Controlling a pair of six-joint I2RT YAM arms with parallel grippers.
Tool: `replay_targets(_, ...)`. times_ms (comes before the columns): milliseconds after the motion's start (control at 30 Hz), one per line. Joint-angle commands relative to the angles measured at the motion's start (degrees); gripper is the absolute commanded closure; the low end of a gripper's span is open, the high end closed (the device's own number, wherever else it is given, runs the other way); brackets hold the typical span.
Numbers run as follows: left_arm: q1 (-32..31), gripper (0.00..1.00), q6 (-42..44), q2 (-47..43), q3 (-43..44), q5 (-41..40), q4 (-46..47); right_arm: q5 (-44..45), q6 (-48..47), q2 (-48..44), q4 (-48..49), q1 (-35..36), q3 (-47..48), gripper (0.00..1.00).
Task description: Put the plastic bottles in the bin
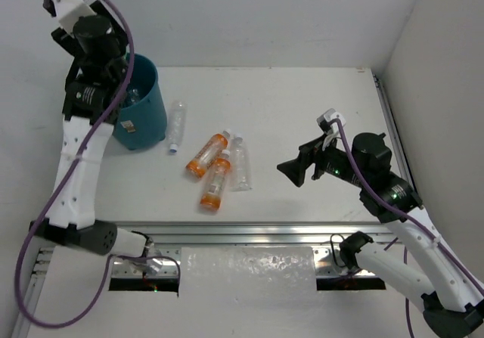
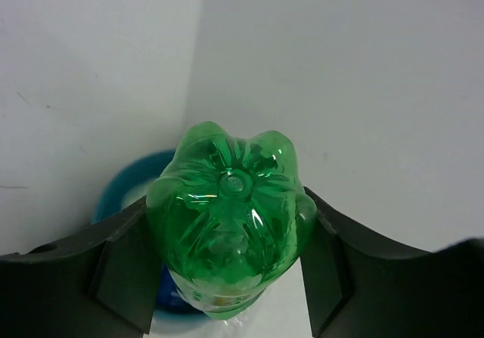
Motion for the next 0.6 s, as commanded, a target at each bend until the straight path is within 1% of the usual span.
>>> replay_targets(0,8.0,1.0,2.0,10.0,5.1,0.9,-0.5,0.7,-1.9,-0.5,-0.8,0.3,2.6,0.01)
replay_targets(33,9.9,0.97,1.2,11.6,6.5,4.4,-1.6,0.7,-2.0,-0.5,-0.9,0.2,2.6,0.01)
replay_targets(67,12.1,0.91,0.5,13.2,8.7,6.3,-2.9,0.6,-2.1,-0.4,-1.0,0.3,2.7,0.01)
replay_targets(100,12.2,0.83,0.6,15.6,9.4,7.3,-4.0,0.5,-2.2,-0.3,-1.3,0.2,2.6,0.01)
replay_targets(133,12.2,0.7,1.1,16.4,9.9,7.2,-4.2,0.8,-2.3,-0.2,-1.4,0.2,2.4,0.01)
replay_targets(167,12.2,0.44,1.0,17.6,10.2,6.6,-4.6,1.8,-1.5,0.5,-1.4,0.2,2.1,0.01)
replay_targets(200,12.9,0.35,1.0,17.9,10.2,6.6,-4.5,2.4,-1.3,1.1,-1.6,0.2,2.0,0.01)
replay_targets(233,13.6,0.23,0.7,18.2,10.1,6.8,-4.7,2.8,-1.0,1.8,-1.7,0.2,2.0,0.01)
replay_targets(267,13.6,0.01,0.4,18.3,10.0,7.4,-5.0,2.9,-0.6,2.8,-1.9,0.3,2.1,0.01)
replay_targets(400,13.7,0.0,-1.5,17.2,10.2,12.2,-7.4,2.7,4.9,9.5,-0.8,0.3,2.9,0.01)
replay_targets(433,13.6,0.0,-2.1,16.6,10.4,14.4,-8.3,3.1,6.4,14.0,-0.5,0.4,3.3,0.01)
replay_targets(467,13.5,0.0,-2.4,15.8,10.6,15.8,-9.8,4.0,9.5,16.6,-0.5,0.3,4.3,0.01)
replay_targets(500,13.5,0.0,-2.5,13.7,10.6,17.3,-10.8,4.7,10.8,19.4,-0.4,0.5,5.0,0.01)
replay_targets(533,13.5,0.0,-2.7,12.4,10.5,20.3,-11.9,6.1,11.7,25.3,-0.3,1.2,5.9,0.01)
replay_targets(567,13.5,0.0,-2.6,10.8,8.9,22.2,-13.3,8.7,13.1,28.2,-0.5,2.0,7.0,0.01)
